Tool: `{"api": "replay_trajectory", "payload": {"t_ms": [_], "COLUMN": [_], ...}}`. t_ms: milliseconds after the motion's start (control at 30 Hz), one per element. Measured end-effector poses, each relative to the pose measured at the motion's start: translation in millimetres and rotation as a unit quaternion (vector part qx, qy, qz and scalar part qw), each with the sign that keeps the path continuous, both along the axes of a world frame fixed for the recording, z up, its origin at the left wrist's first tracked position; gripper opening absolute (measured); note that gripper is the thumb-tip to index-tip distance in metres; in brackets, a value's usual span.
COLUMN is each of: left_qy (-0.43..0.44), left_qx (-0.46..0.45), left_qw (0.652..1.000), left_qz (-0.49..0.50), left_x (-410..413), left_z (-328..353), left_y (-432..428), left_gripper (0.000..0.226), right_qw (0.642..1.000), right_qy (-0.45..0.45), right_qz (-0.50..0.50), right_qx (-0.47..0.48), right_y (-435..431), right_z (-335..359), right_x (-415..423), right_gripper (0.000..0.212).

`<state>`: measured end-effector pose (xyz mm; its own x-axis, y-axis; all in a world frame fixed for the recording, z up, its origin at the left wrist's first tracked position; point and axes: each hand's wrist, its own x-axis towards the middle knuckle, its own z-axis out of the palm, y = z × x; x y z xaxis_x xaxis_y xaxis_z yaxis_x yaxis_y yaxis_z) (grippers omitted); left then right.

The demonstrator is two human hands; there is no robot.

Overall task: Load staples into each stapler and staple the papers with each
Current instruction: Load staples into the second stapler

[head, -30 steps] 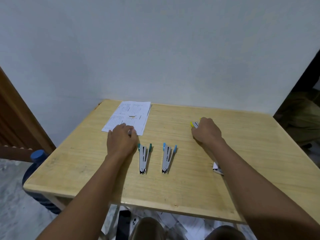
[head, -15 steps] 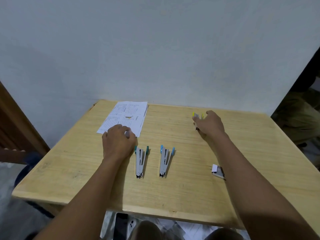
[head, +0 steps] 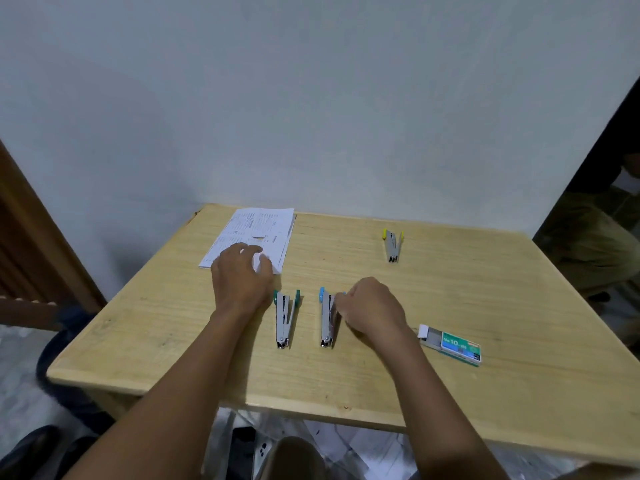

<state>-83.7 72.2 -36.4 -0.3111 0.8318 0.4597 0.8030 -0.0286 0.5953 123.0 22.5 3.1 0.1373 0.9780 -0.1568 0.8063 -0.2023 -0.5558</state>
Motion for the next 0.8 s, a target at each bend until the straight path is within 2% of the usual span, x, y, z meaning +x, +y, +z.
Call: {"api": "replay_trajectory", "payload": {"t_ms": [100,200,267,367,467,500,567,633,733,800], "left_qy": [-0.018,-0.038,-0.088,-0.162,-0.167,-0.171,-0.119,-0.121,-0.168,-0.201], "left_qx": [0.044,0.087,0.036,-0.083,-0.109,-0.106,-0.091,-0.052,0.003,-0.012], "left_qw": [0.999,0.994,0.99,0.967,0.958,0.956,0.952,0.954,0.958,0.953], "left_qz": [-0.019,-0.049,-0.102,-0.177,-0.205,-0.212,-0.265,-0.269,-0.231,-0.229], "left_x": [7.7,26.2,47.0,76.3,87.7,87.5,115.1,118.7,118.5,114.0], "left_z": [6.5,13.9,28.5,49.7,60.8,61.4,92.6,94.9,91.2,82.9], "left_y": [-16.6,-48.3,-73.0,-96.8,-100.6,-104.6,-157.2,-164.3,-166.5,-177.8], "left_gripper": [0.021,0.029,0.032,0.034,0.031,0.032,0.034,0.034,0.032,0.033], "right_qw": [1.0,0.996,0.988,0.972,0.958,0.954,0.926,0.925,0.911,0.887], "right_qy": [0.003,0.051,0.106,0.166,0.212,0.217,0.258,0.249,0.26,0.309], "right_qz": [-0.006,-0.023,-0.036,-0.029,-0.015,-0.011,-0.051,-0.053,-0.134,-0.179], "right_qx": [0.024,0.067,0.104,0.166,0.193,0.207,0.272,0.283,0.291,0.294], "right_y": [-8.3,-21.7,-32.6,-51.0,-62.8,-64.2,-118.0,-116.8,-109.3,-103.2], "right_z": [-0.2,-4.4,-1.2,4.6,11.7,10.9,29.3,29.0,24.1,18.3], "right_x": [3.4,10.0,14.6,12.7,10.0,8.4,37.0,30.9,36.0,46.0], "right_gripper": [0.036,0.038,0.026,0.02,0.015,0.014,0.013,0.012,0.016,0.02]}}
